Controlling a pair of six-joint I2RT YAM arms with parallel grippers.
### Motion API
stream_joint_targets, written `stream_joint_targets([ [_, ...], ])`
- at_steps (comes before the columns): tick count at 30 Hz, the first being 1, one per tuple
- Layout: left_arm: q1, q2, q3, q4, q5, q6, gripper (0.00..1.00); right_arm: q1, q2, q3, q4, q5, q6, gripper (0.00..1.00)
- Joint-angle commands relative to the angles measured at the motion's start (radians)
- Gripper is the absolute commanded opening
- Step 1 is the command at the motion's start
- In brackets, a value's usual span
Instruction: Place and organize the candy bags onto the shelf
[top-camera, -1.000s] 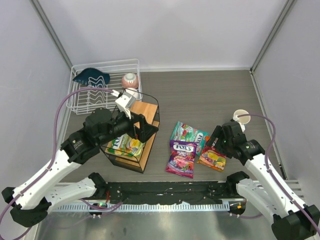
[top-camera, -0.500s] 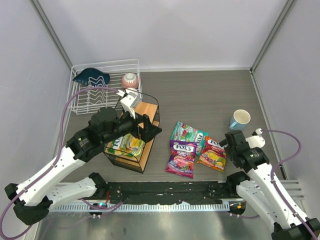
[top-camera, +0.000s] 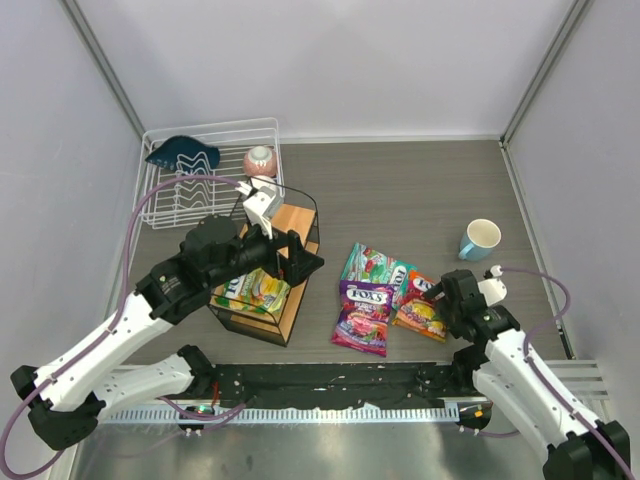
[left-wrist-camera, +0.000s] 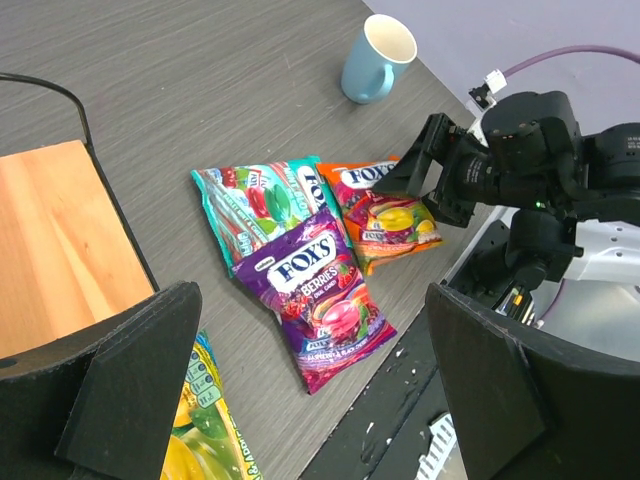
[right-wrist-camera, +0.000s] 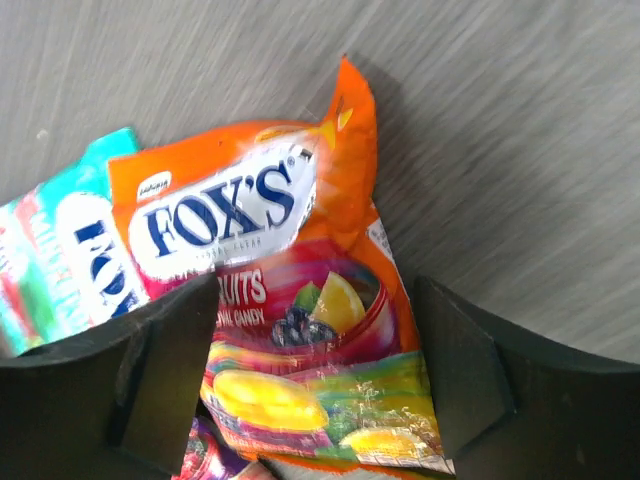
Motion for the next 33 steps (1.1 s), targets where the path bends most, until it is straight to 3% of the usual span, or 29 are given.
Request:
stream_joint_targets([
  [1,0.003,-0.018,-0.008,0.047,0.007,-0.007,1.00,0.000,-0.113,-0.105,0.179,-0.129,-0.006,0.81],
  [2,0.003,-0.019,-0.009,0.047,0.005,-0.007,1.00,0.000,-0.177,-0.124,0.203,-0.141,0.003,0.79],
  [5,0.005,-0.025,-0.014,0.047,0.004,-0.008,1.00,0.000,-0.297,-0.180,0.208,-0.152,0.015,0.57],
  [6,0.005,-0.025,-0.015,0.045,0.002,-0.008,1.00,0.000,-0.328,-0.185,0.205,-0.153,0.015,0.32],
  [9,0.003,-0.024,-0.021,0.050,0.002,-0.010,1.00,0.000,-0.415,-0.181,0.183,-0.150,0.000,0.01],
  [16,0.003,-0.010,-0.014,0.062,0.016,-0.014,1.00,0.000,-0.457,-0.033,0.105,-0.112,-0.129,0.01],
  [20,0.005,0.014,0.000,0.065,0.040,-0.010,1.00,0.000,-0.436,0.089,0.186,-0.185,-0.273,0.01],
  [22,0.012,0.034,0.014,0.076,0.102,-0.020,1.00,-0.002,-0.407,0.122,0.240,-0.293,-0.354,0.01],
  [27,0.093,0.074,0.032,0.172,0.406,-0.097,1.00,0.000,-0.336,0.200,0.422,-0.564,-0.468,0.01],
  [28,0.106,0.083,0.029,0.188,0.438,-0.124,1.00,0.000,-0.327,0.206,0.477,-0.665,-0.488,0.01],
  [33,0.184,0.110,-0.015,0.333,0.605,-0.233,1.00,0.000,-0.278,0.247,0.567,-0.859,-0.526,0.01],
])
